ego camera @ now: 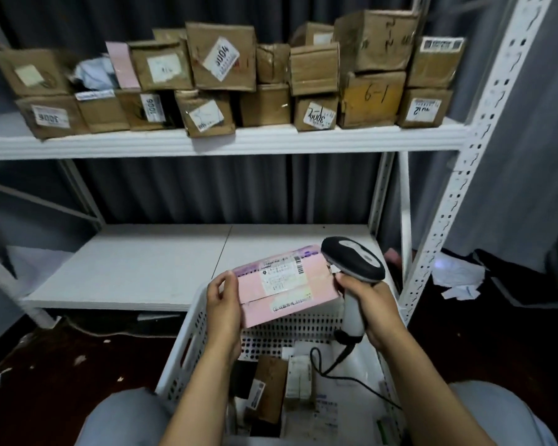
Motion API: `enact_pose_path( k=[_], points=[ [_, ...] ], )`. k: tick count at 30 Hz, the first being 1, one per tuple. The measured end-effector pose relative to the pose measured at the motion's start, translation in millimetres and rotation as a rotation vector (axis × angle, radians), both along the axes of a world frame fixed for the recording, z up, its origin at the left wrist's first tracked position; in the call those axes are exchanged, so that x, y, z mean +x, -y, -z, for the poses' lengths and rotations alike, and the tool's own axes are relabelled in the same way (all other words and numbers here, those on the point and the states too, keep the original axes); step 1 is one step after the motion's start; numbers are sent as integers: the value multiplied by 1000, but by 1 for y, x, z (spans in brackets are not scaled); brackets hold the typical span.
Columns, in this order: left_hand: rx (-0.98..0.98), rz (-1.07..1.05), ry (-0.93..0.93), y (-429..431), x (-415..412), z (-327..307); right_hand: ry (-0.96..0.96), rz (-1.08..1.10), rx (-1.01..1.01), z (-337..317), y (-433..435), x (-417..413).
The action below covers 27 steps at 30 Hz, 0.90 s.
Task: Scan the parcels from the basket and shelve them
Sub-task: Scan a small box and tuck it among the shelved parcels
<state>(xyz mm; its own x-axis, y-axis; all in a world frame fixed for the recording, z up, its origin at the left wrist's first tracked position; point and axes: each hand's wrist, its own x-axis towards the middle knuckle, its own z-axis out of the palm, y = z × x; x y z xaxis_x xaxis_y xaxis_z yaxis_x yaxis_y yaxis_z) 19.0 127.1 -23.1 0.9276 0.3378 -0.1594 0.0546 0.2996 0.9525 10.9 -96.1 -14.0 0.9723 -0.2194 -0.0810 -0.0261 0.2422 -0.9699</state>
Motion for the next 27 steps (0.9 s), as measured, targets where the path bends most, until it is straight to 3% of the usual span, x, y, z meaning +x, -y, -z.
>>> enact_pose_path(
  k=[4,11,15,27],
  points=[
    [46,-31,1,-1,-8,-20,-13,41,74,-15,-7,-6],
    [-154,284,26,-11,-14,-48,57,77,118,-46,-5,-5],
    [-58,397,6,-22,-19,-53,79,35,63,-58,-2,-3],
    [188,115,176,-48,-9,-34,-10,-179,-521,-92,-7,-22]
  ],
)
